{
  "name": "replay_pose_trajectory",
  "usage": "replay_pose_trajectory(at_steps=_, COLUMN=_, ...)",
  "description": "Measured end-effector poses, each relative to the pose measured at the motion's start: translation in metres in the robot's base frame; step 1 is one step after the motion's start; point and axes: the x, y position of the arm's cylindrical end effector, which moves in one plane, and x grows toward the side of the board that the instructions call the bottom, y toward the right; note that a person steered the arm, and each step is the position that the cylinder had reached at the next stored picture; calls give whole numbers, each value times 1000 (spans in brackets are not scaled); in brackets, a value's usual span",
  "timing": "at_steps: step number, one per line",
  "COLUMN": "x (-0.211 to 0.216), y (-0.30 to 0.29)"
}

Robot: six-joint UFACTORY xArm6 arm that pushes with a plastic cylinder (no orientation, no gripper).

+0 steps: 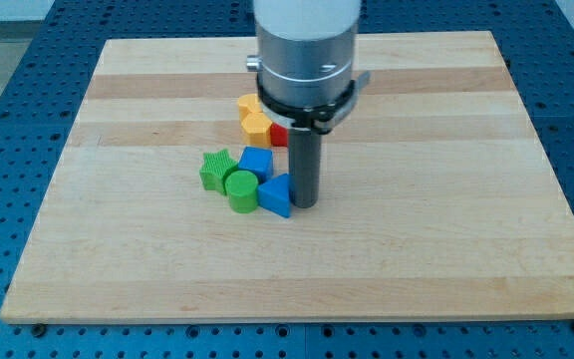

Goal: Move arm away from the blue triangle

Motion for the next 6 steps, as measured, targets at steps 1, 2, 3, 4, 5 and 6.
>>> replay_pose_trajectory(at_steps=1, x=0, y=-9)
replay_pose_trajectory(at_steps=2, x=4, y=4)
replay_pose_trajectory(at_steps=3, x=32, y=19)
replay_pose_trajectory(at_steps=4, x=44, y=14)
replay_pose_trajectory(at_steps=5, x=41, y=-1)
replay_pose_trajectory(at_steps=6, x=30, y=-8)
